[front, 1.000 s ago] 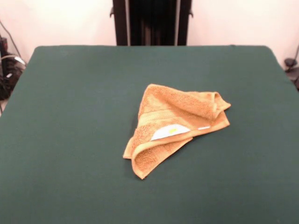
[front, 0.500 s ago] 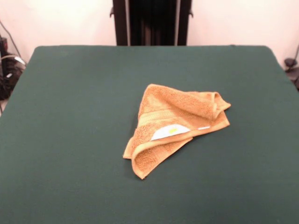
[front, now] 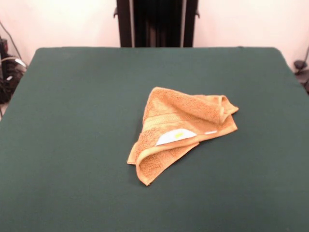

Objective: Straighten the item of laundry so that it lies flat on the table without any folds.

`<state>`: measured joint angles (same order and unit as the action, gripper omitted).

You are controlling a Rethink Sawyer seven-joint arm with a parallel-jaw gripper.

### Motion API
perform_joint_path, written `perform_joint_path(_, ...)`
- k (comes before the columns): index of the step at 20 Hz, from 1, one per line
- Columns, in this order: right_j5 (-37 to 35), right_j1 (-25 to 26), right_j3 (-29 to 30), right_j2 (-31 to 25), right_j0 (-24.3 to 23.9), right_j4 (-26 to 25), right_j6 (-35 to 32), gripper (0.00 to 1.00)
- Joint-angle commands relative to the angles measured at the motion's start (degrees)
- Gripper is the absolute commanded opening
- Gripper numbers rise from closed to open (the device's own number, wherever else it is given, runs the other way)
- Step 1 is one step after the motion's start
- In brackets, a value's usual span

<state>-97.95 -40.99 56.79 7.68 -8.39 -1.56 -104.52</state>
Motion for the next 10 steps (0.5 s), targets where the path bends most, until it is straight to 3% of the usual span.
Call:
perform_joint_path(1,6.80,7.10,9.24,-6.52,1.59,-2.03,1.49,0.00)
perform_joint_path(10,10.31,8.11,9.12,-5.76,2.72,-3.83,1.41,0.00)
